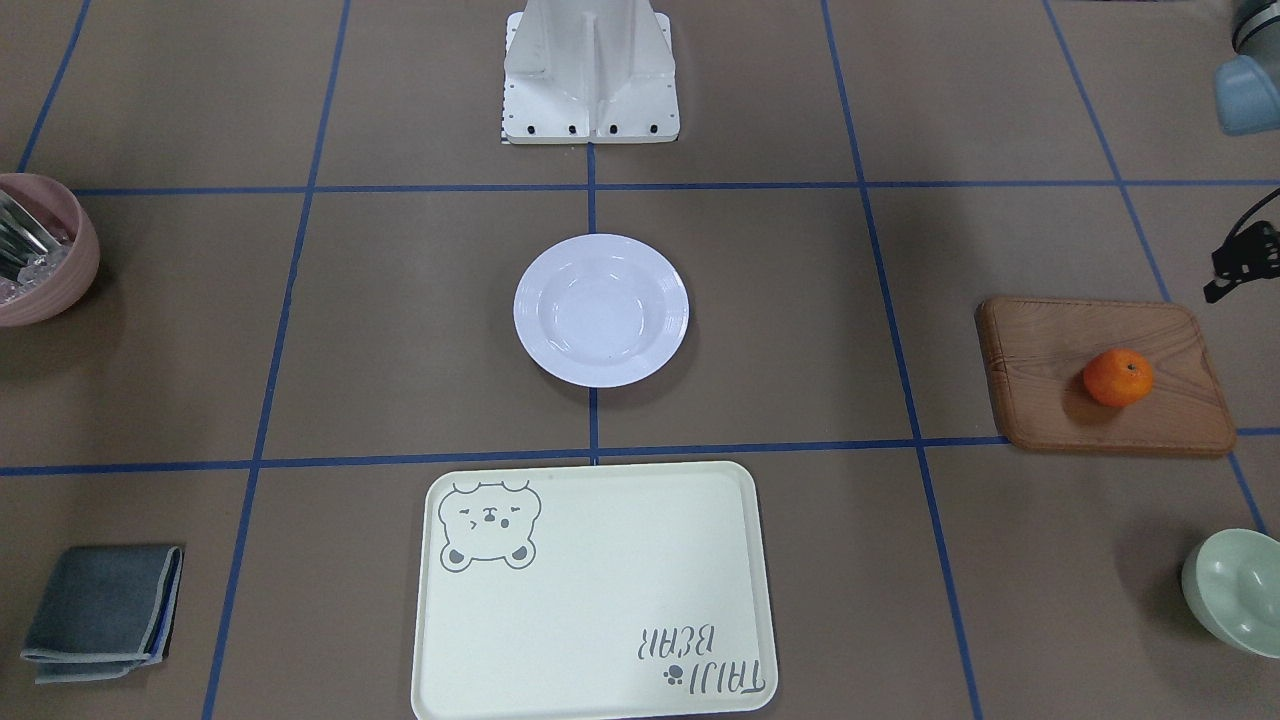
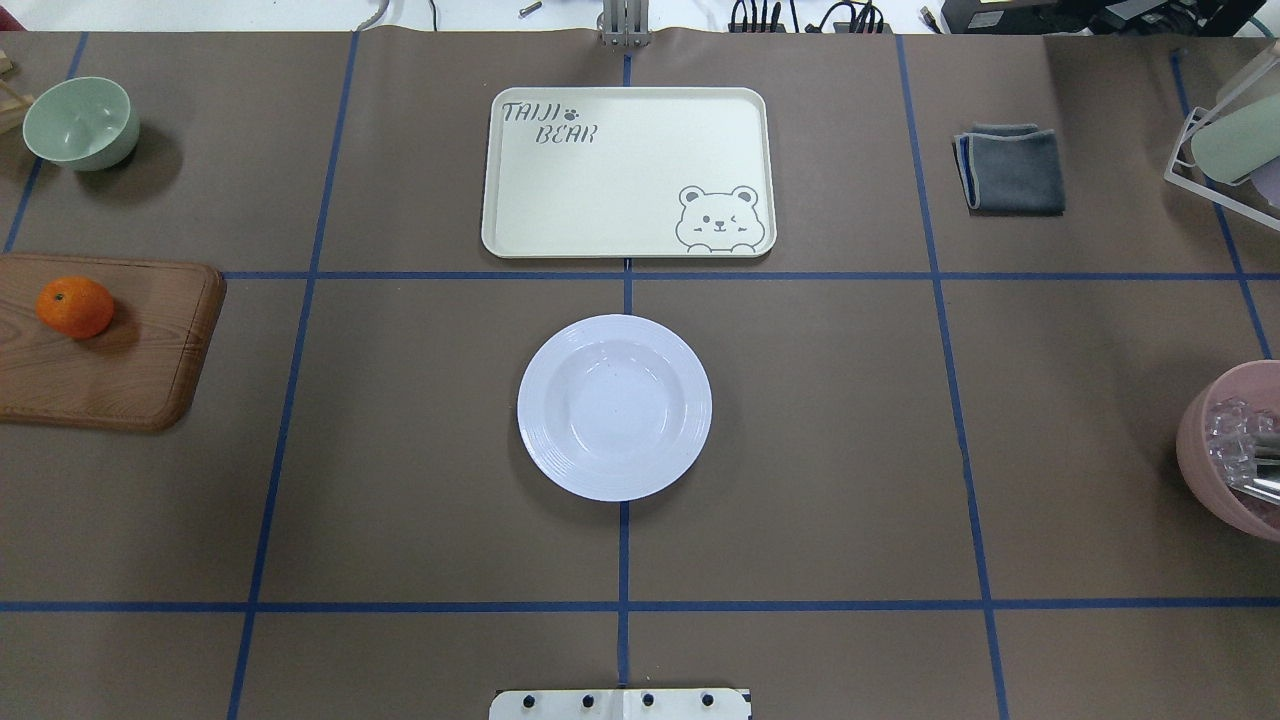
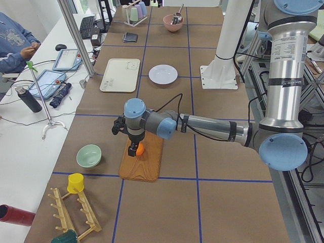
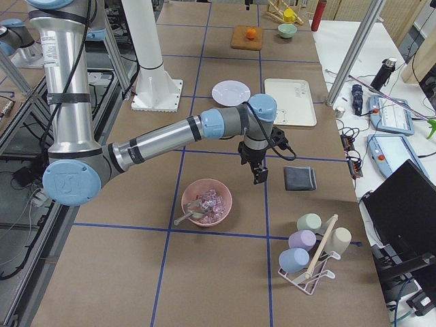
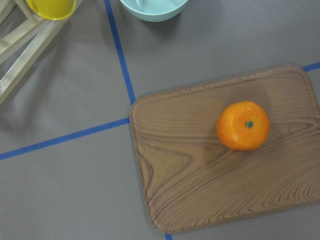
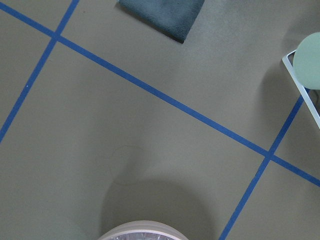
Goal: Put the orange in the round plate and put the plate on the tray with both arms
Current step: 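Lower the left gripper onto the orange on the wooden tray and grasp it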
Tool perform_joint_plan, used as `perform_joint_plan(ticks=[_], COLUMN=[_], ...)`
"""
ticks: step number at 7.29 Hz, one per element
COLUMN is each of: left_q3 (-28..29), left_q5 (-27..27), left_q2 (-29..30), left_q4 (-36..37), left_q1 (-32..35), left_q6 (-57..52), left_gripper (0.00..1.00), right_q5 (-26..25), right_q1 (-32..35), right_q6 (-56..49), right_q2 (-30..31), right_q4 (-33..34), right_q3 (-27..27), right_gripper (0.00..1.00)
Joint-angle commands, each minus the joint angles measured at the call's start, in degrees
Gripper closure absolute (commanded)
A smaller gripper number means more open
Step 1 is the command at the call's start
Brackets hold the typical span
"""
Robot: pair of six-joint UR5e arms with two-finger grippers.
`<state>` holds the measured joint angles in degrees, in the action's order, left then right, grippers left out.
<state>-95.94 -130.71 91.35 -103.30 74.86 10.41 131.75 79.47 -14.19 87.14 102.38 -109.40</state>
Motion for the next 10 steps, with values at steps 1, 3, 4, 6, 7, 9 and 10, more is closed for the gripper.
perform_joint_plan(ticks=[1,3,4,6,7,9,10], left_q3=[6.3,13.9,15.4,15.9,16.0,15.8,15.6], left_q5=[4.1,4.1,4.2,4.6,4.6,4.5,4.1], left_q2=[5.2,7.3,7.4,7.4,7.4,7.4,7.4], left_q4=[-2.8,-10.8,-12.1,-12.2,-12.3,-12.2,-12.1], left_q1=[-6.7,-8.7,-9.9,-10.3,-10.4,-10.4,-10.4], left_q6=[6.2,10.1,10.4,10.8,10.9,11.5,11.5], left_gripper=[0.03,0.03,0.04,0.05,0.12,0.69,1.0], right_q5=[0.3,0.3,0.3,0.3,0.3,0.4,0.4], right_q1=[0.0,0.0,0.0,0.0,0.0,0.0,0.0], right_q6=[0.0,0.0,0.0,0.0,0.0,0.1,0.7], right_q2=[0.0,-0.1,-0.2,-0.2,-0.2,-0.2,-0.2], right_q4=[-0.1,-0.1,-0.1,-0.1,-0.1,-0.1,-0.1], right_q3=[0.1,0.1,0.1,0.1,0.1,0.0,0.0], right_gripper=[0.0,0.0,0.0,0.0,0.0,0.0,0.0])
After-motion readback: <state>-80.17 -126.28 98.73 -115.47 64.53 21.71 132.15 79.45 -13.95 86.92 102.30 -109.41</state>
